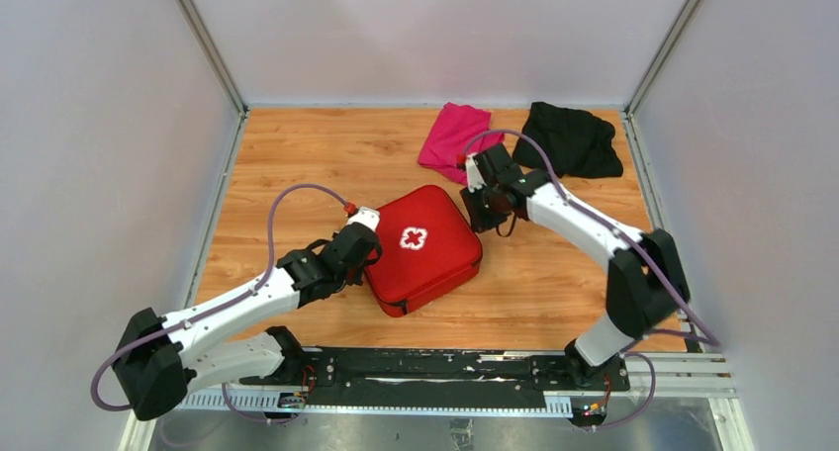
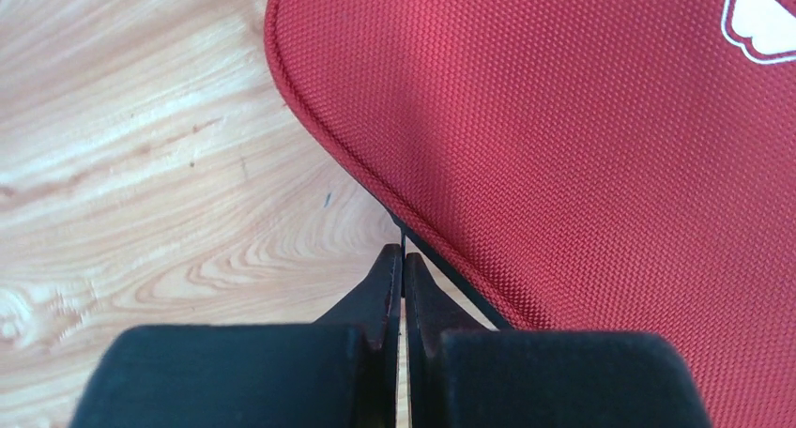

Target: Organize the medicine kit

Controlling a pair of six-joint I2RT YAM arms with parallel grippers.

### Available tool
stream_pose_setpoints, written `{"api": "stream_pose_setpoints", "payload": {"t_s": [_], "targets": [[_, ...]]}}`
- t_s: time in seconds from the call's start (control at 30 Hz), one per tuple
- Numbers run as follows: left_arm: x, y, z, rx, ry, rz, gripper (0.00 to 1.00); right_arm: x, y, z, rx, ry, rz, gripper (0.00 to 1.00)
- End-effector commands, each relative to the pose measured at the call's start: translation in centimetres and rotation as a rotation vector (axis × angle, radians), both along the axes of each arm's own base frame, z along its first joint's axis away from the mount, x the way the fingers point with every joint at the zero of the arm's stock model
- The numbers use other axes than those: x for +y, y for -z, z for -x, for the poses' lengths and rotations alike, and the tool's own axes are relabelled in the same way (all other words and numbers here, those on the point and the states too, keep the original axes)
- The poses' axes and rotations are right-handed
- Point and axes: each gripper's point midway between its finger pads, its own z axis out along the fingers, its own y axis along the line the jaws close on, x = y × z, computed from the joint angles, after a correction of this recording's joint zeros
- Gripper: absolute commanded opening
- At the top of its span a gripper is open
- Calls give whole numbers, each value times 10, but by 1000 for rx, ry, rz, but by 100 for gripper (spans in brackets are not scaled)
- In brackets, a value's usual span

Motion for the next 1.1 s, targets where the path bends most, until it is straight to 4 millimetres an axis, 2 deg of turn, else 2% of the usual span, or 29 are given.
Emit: {"api": "stream_pose_setpoints", "payload": {"t_s": [0.0, 0.03, 0.1, 0.17, 0.27, 0.3, 0.33, 0.4, 0.43, 0.57, 0.63, 0.87, 1.07], "targets": [[-27, -17, -11, -27, 138, 28, 0, -29, -19, 44, -42, 55, 40, 30], [-27, -19, -11, -32, 144, 28, 0, -44, -29, 41, -120, 90, 76, 32], [-29, -21, -11, -43, 154, 41, 0, -51, -47, 43, -227, 70, 53, 36], [-29, -22, -10, -52, 162, 59, 0, -31, -68, 54, -313, -78, -69, 37], [-31, -21, -8, -80, 158, 111, 0, 19, -99, 90, -475, -383, -283, 45], [-32, -21, -7, -87, 157, 125, 0, 37, -105, 111, -521, -508, -327, 48], [-32, -20, -6, -88, 160, 134, 0, 43, -106, 119, -577, -583, -321, 52], [-32, -17, -4, -79, 163, 138, 0, 60, -100, 147, -669, -779, -274, 58], [-32, -16, -3, -74, 164, 136, 0, 64, -93, 154, -713, -876, -226, 60], [-28, -15, -2, -70, 162, 119, 0, 80, -63, 183, -707, -1130, -146, 62], [-28, -17, -2, -78, 161, 126, 0, 87, -49, 190, -691, -1214, -125, 62], [-30, -16, 0, -74, 172, 143, 0, 100, -25, 200, -730, -1408, -70, 64], [-30, -15, 2, -80, 165, 166, 0, 106, -12, 187, -739, -1392, 19, 63]]}}
